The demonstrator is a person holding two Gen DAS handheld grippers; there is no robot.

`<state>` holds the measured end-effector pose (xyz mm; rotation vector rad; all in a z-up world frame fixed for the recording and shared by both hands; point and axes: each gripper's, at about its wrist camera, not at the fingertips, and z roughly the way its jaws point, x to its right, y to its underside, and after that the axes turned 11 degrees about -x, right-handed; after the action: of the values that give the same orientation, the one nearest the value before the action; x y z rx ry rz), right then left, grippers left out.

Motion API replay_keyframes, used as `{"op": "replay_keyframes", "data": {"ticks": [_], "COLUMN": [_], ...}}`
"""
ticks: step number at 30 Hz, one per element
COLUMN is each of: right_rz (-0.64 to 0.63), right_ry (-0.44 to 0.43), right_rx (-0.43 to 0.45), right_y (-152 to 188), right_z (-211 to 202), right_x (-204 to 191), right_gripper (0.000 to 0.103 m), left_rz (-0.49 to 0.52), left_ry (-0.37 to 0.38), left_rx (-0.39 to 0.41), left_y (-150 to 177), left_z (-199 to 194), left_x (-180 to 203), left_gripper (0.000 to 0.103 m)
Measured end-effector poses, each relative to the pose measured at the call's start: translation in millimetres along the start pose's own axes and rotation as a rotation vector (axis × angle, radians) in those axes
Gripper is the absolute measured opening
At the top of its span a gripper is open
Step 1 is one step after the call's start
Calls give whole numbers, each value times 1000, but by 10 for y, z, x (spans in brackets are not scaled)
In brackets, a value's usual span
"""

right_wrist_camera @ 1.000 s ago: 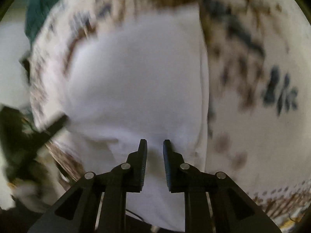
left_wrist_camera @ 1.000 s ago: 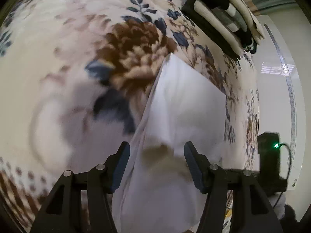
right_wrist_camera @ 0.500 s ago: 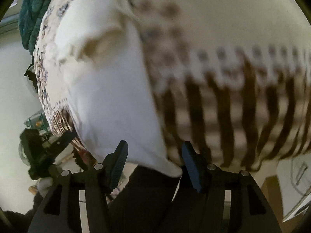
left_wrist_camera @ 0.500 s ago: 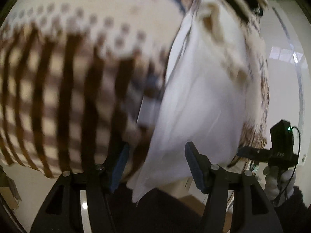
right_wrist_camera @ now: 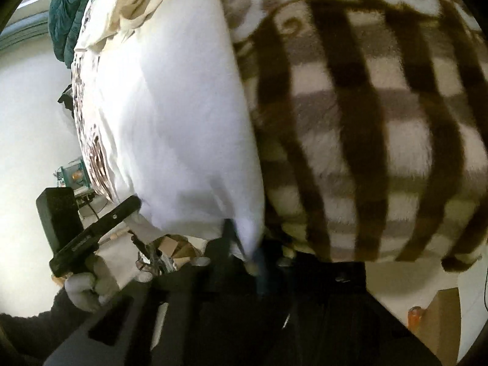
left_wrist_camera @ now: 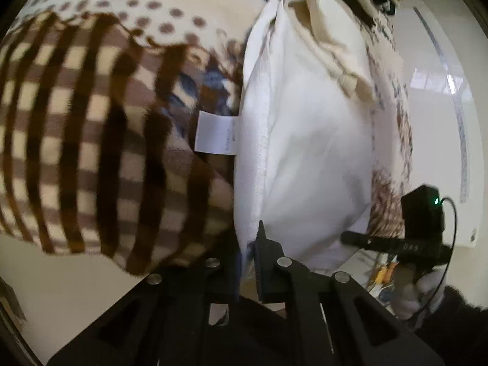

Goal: Fold small clothes

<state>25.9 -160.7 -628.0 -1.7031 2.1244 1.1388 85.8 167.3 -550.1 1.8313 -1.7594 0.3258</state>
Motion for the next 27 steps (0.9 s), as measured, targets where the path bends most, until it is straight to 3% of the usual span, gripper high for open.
{"op": "replay_keyframes", "data": {"ticks": [7,12,16,19,22,23,24,26,27], "right_rz": [-52,-111,-117,-92,-1,29,57,98,110], "right_ry": [-94,-148,-187,-203,-253,-277,-311,-389,-411], "right_rx": [64,141,212,258,298,304,311,347,367], "right_y": [235,106,-394,-938,-1498,-1637,-1788,-2034,-2104], "right_z": [-637,-1191,-1572,-1786,-1934,-1971,-2015,-2094,-2150], "right_x": [-174,-450,-664,-731,-663,-631,-582,-542,-520], "right_gripper": [4,4,4,4,7,14,31,47,48], "left_rz": [-56,-81,-88,-89,-139,-149,-158,-175,-181], "left_ry": [151,275,357,375,431,439,452,491,503], "left_rx": [32,103,150,170,167,173,183,198,208], "left_y": [-65,-557,-1203,-1774,-2396,-2521,-2664,-2866,-2909], "left_z": [-497,-811,-909,-818,-644,-624,-615,-638,-664], "left_x": [280,543,671,730,704,683,661,607,587], "left_gripper": [4,4,4,4,25,41,48,49,50]}}
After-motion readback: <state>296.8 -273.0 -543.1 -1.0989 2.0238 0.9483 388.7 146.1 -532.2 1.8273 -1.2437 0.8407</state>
